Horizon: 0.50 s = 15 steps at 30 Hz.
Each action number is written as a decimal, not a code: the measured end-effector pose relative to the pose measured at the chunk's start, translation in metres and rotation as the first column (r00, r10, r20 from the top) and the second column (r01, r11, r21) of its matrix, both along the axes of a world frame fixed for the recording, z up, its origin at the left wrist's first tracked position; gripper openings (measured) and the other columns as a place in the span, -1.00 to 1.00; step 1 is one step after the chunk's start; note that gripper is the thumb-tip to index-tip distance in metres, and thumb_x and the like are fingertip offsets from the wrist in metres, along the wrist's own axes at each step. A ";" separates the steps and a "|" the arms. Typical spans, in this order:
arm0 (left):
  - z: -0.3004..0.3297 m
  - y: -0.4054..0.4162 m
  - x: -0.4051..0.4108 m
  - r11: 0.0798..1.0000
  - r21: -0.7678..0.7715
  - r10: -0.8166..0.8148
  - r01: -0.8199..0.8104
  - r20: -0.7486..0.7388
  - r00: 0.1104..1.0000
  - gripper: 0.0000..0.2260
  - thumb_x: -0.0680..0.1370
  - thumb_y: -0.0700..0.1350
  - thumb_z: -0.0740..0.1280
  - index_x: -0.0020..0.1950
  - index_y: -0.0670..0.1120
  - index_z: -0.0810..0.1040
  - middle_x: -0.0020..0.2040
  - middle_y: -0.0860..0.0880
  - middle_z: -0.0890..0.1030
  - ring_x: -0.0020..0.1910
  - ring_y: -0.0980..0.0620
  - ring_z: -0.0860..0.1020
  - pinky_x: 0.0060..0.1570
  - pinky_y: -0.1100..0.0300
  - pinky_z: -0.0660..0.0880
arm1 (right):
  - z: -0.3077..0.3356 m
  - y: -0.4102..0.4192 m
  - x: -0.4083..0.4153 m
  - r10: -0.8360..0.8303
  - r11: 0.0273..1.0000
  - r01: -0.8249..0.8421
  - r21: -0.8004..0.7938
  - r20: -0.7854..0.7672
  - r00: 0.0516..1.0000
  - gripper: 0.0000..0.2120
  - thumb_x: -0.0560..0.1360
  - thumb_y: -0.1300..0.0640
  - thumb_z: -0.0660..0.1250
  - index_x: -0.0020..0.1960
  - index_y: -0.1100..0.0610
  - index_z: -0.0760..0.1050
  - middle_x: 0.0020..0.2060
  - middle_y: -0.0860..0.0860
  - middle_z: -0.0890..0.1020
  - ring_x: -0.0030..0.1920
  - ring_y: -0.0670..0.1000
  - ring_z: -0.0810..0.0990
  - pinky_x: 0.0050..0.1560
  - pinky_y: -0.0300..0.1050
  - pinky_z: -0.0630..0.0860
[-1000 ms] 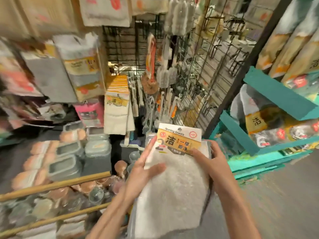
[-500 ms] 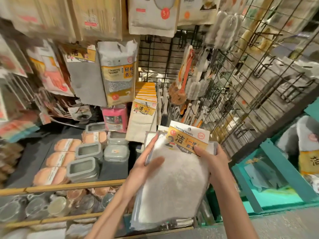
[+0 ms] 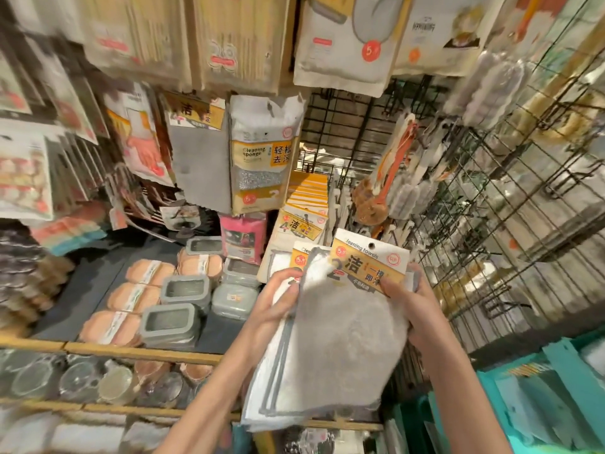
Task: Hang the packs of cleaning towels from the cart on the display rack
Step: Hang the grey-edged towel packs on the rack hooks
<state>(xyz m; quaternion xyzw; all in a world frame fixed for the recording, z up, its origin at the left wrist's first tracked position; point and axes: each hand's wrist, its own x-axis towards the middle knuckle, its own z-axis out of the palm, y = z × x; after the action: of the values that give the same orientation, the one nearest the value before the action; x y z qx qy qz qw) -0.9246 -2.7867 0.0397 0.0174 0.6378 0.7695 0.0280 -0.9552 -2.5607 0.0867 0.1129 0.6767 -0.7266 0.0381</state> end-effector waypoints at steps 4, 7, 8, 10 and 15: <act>0.002 0.004 -0.018 0.999 -0.018 0.038 -0.038 -0.003 0.999 -0.88 0.56 -0.05 0.30 0.08 0.04 0.52 0.12 0.21 0.54 0.17 0.42 0.45 0.13 0.45 0.30 | 0.007 0.003 -0.024 -0.003 1.000 0.004 0.015 -0.064 0.998 -0.78 0.49 0.34 0.31 0.03 0.07 0.42 -0.14 0.06 0.69 -0.17 0.02 0.68 -0.23 -0.10 0.62; 0.004 0.005 -0.029 0.992 -0.087 0.087 -0.087 -0.003 0.996 -0.86 0.48 0.11 0.36 0.02 0.24 0.54 0.12 0.34 0.54 0.20 0.43 0.42 0.11 0.43 0.29 | 0.012 0.006 -0.044 0.014 1.000 -0.012 0.019 -0.093 0.996 -0.82 0.51 0.32 0.30 -0.02 0.07 0.41 -0.17 0.03 0.67 -0.21 -0.03 0.67 -0.27 -0.16 0.60; 0.004 0.004 -0.032 0.989 -0.105 0.108 -0.108 -0.009 0.994 -0.84 0.44 0.17 0.36 0.00 0.29 0.53 0.13 0.36 0.53 0.21 0.44 0.41 0.11 0.41 0.28 | 0.014 0.006 -0.050 0.041 0.999 -0.040 0.011 -0.084 0.996 -0.83 0.51 0.30 0.31 -0.01 0.08 0.40 -0.16 0.04 0.68 -0.20 -0.02 0.67 -0.26 -0.14 0.60; 0.003 0.000 -0.038 0.982 -0.115 0.150 -0.152 -0.033 0.988 -0.78 0.37 0.25 0.36 0.00 0.31 0.52 0.13 0.37 0.52 0.21 0.43 0.41 0.13 0.35 0.28 | 0.016 0.002 -0.065 0.076 0.997 -0.075 0.008 -0.070 0.995 -0.82 0.49 0.29 0.34 0.01 0.09 0.40 -0.16 0.05 0.70 -0.20 -0.01 0.68 -0.29 -0.16 0.60; 0.000 -0.011 -0.055 0.973 -0.080 0.216 -0.217 -0.016 0.976 -0.76 0.40 0.19 0.38 0.04 0.22 0.54 0.15 0.32 0.53 0.24 0.35 0.42 0.22 0.24 0.30 | 0.016 -0.018 -0.092 0.003 0.980 0.027 0.197 -0.149 0.989 -0.76 0.44 0.28 0.41 0.07 0.15 0.46 -0.12 -0.02 0.66 -0.22 -0.16 0.64 -0.29 -0.29 0.52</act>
<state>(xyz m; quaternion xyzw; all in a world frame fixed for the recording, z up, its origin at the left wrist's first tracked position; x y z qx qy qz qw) -0.9797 -2.7981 0.0392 -0.0508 0.6667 0.7413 -0.0576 -1.0471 -2.5791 0.1030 0.0659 0.7460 -0.6621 -0.0283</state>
